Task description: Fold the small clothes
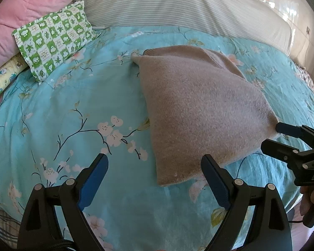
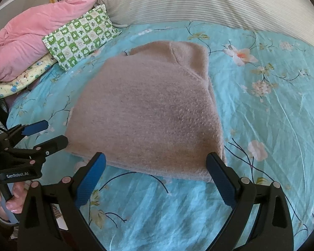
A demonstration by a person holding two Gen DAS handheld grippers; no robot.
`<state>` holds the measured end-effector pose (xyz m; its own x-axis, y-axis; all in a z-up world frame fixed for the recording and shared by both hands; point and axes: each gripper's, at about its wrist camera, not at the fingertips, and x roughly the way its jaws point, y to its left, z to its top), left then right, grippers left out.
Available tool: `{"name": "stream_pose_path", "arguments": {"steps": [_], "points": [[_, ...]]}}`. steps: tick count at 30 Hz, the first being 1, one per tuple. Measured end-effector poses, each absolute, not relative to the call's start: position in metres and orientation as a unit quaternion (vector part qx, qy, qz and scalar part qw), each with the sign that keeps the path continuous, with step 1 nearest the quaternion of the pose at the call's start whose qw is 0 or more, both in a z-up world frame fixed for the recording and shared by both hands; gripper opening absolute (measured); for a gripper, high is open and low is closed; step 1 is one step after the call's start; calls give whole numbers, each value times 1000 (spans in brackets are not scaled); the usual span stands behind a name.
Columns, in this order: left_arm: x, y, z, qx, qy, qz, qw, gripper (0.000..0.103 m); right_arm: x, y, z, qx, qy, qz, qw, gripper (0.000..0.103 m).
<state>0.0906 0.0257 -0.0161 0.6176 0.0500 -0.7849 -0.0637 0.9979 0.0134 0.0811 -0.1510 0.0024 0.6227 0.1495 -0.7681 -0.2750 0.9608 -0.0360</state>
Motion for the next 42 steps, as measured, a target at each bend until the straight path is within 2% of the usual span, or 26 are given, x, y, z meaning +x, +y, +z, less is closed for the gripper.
{"name": "stream_pose_path", "arguments": {"steps": [42], "points": [[90,22,-12,-8,434,35,900,91,83,-155,6,-74,419,118,897,97]]}}
